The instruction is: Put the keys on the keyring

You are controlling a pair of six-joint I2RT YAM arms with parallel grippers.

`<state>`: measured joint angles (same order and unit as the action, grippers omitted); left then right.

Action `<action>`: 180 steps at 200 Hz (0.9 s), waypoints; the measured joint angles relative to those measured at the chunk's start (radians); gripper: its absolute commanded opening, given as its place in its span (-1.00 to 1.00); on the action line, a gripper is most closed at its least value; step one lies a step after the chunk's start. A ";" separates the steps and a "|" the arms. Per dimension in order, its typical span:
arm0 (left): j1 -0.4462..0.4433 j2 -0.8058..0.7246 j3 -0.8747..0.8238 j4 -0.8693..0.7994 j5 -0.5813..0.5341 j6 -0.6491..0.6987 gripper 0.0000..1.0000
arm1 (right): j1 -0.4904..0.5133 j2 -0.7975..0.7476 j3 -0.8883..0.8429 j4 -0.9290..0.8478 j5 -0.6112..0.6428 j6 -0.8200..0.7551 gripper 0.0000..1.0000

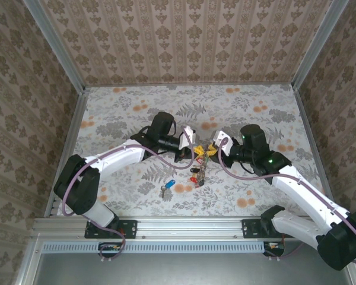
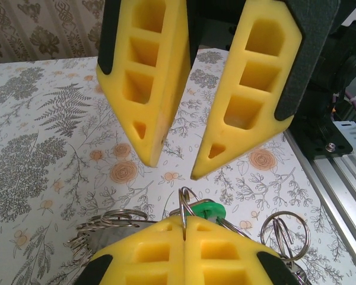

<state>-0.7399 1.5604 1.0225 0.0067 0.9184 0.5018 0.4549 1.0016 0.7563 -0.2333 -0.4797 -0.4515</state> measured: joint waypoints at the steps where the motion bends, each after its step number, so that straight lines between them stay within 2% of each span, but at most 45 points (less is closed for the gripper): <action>1: 0.000 0.000 0.000 0.000 0.000 0.000 -1.00 | 0.000 0.000 0.000 0.000 0.000 0.000 -0.50; 97: 0.000 0.000 0.001 -0.003 0.002 0.000 -1.00 | 0.000 0.028 0.000 0.018 -0.008 -0.018 -0.55; 163: 0.001 0.000 0.001 -0.015 0.000 0.000 -1.00 | -0.001 0.034 -0.001 0.019 -0.019 -0.026 -0.50; 180: 0.001 0.000 0.001 -0.015 0.001 0.000 -1.00 | -0.001 0.031 -0.001 0.019 -0.019 -0.029 -0.43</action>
<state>-0.7391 1.5604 1.0237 -0.0082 0.9192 0.5018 0.4538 1.0325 0.7555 -0.2146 -0.4988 -0.4808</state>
